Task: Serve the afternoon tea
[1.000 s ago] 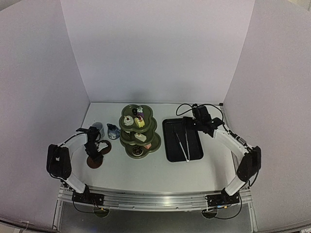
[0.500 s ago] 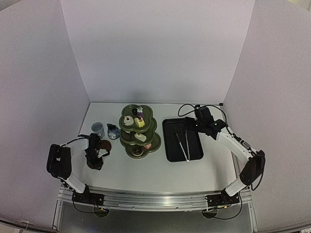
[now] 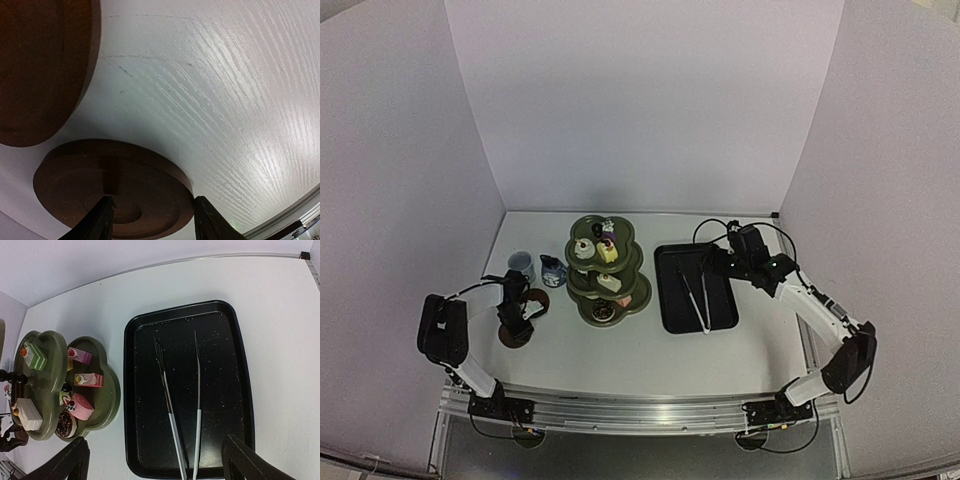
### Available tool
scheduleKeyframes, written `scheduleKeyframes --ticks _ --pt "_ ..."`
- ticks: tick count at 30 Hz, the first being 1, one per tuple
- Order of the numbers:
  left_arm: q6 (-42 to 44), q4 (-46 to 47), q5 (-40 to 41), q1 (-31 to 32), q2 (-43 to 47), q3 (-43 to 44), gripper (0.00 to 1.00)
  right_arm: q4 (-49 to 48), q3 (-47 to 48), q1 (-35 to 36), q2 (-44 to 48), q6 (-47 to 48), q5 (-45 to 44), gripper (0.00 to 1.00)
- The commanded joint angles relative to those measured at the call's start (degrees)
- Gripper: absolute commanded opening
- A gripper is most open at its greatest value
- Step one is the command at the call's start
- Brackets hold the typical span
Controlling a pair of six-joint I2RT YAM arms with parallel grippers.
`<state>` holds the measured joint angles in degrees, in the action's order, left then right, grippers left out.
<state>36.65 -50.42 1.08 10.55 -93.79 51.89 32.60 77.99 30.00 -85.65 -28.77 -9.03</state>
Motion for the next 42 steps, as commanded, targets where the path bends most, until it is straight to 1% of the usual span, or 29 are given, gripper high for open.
scheduleKeyframes --ticks 1,4,7,9,11,13,15,18,21,24,27,31,36,39,42 --pt "1.9 0.1 -4.4 -0.2 0.2 -3.6 0.53 0.5 -3.1 1.7 6.3 -5.0 -2.6 0.88" --pt "2.5 -2.9 -6.9 0.4 0.8 -4.5 0.49 0.5 -4.7 3.5 9.0 -6.8 -4.8 0.87" --pt "3.3 -7.2 -11.2 3.3 1.8 -4.8 0.45 0.6 -5.5 5.6 10.9 -7.3 -7.6 0.87" --pt "4.4 -8.5 -12.7 7.7 3.7 -6.0 0.45 0.6 -5.9 6.7 11.4 -7.5 -9.2 0.87" --pt "5.4 -8.3 -13.3 14.5 6.2 -7.2 0.46 0.6 -6.0 7.3 11.2 -7.6 -10.2 0.87" --pt "5.3 -7.1 -14.0 20.1 8.8 -7.5 0.49 0.6 -5.7 7.7 10.6 -7.5 -10.6 0.87" --pt "4.7 -4.9 -13.8 24.6 8.9 -7.0 0.5 0.6 -4.8 7.7 9.6 -7.0 -10.1 0.87" --pt "5.4 -0.3 -11.7 30.2 6.1 -6.1 0.5 0.7 -3.5 7.8 8.1 -5.8 -9.4 0.87" --pt "6.6 5.1 -9.8 36.4 0.7 -3.0 0.51 0.7 -3.2 8.0 7.2 -5.4 -9.1 0.87" --pt "6.2 7.4 -9.6 41.8 -6.9 4.5 0.51 0.7 -3.6 8.2 7.5 -5.4 -9.1 0.87" --pt "5.8 8.6 -10.4 45.4 -13.2 11.6 0.5 0.8 -4.4 8.6 8.9 -5.8 -9.6 0.87" --pt "5.7 10.6 -12.9 48.9 -18.0 18.3 0.51 1.2 -5.5 8.8 11.5 -5.8 -10.7 0.87" --pt "5.8 11.8 -12.5 51.9 -24.6 26.2 0.51 2.1 -7.0 8.9 13.7 -6.6 -11.3 0.87" --pt "5.9 12.3 -12.4 53.0 -25.9 27.6 0.51 3.1 -6.6 8.9 14.1 -6.5 -11.6 0.87" --pt "6.1 12.3 -11.1 53.0 -25.6 27.2 0.52 3.5 -6.5 8.9 14.2 -6.6 -11.7 0.87"
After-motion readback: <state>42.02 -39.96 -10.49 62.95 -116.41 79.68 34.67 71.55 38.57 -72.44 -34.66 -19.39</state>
